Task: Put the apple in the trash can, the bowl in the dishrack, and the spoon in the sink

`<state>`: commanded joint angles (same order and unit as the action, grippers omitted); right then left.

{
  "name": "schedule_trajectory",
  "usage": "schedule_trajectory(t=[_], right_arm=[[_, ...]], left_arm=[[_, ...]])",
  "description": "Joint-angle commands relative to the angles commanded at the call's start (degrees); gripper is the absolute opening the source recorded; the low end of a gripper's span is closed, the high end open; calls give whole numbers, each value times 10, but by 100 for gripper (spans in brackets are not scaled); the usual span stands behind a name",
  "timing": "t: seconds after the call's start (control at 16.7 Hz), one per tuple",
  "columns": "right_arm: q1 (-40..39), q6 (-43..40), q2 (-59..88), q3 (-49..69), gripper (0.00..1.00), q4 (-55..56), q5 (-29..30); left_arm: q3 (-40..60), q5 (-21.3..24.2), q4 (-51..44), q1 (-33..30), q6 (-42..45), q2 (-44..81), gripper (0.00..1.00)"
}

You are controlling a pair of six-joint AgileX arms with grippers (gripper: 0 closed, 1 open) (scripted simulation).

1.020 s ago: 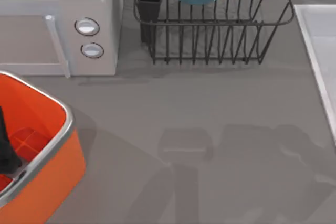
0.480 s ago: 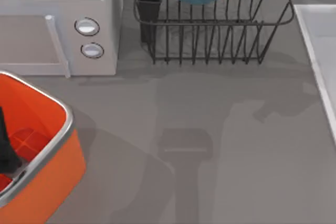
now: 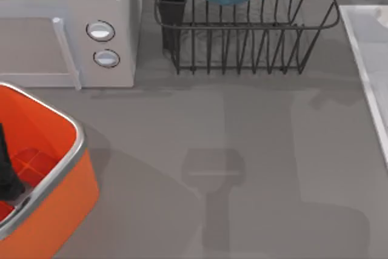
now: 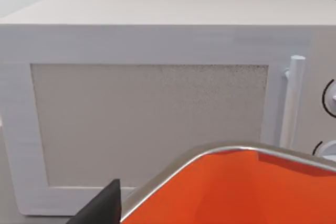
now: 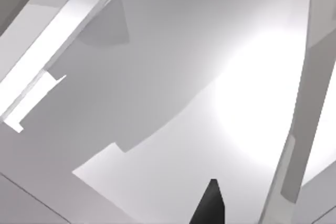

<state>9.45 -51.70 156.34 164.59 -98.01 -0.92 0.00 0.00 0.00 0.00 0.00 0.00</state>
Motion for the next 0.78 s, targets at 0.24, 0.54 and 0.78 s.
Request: schedule_trajectory(t=[0.24,0.54,0.78], right_arm=[[-1,3,12,17,0,-3,0],[2,4,3,-7,0,17,0],[-1,4,-31,-114,0,85,-1]], left_arm=[[0,0,0,0,0,0,100],[0,0,0,0,0,0,100],[0,0,0,0,0,0,100]])
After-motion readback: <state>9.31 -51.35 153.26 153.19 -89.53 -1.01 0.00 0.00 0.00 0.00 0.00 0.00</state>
